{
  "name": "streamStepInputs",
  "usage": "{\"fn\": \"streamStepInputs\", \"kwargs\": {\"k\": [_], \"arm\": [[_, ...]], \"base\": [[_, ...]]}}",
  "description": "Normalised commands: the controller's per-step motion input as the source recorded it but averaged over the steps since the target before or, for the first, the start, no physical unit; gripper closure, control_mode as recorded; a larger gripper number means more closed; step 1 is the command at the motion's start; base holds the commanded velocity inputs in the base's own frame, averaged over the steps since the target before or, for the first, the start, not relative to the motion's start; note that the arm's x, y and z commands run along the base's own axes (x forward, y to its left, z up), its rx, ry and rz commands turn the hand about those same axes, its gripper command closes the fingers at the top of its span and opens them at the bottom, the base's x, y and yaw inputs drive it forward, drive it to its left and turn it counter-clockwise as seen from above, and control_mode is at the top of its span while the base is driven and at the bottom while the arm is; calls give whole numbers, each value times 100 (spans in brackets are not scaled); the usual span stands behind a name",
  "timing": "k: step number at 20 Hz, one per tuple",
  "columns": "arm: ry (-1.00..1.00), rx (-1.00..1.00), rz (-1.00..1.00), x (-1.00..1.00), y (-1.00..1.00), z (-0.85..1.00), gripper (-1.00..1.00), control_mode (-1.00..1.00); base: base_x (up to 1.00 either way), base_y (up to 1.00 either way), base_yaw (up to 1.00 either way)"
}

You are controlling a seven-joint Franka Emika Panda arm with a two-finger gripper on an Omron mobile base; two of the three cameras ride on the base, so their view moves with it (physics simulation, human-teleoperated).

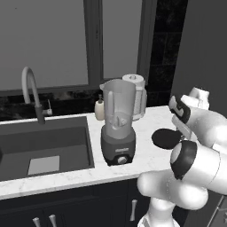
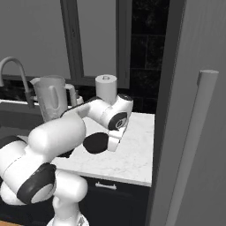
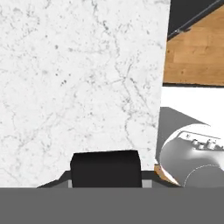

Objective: Close the lid blender by securely placing the lid on top.

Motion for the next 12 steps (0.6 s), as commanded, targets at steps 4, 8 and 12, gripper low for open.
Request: {"fn": "streamStepInputs", "kwargs": {"k": [4,8,12], "arm": [[0,7,0,-64,11,59,100,-100],[0,7,0,-43,21,66,100,-100],[0,6,0,-30,30,61,100,-100]], "base": [[0,0,0],[0,0,0],[0,0,0]]}}
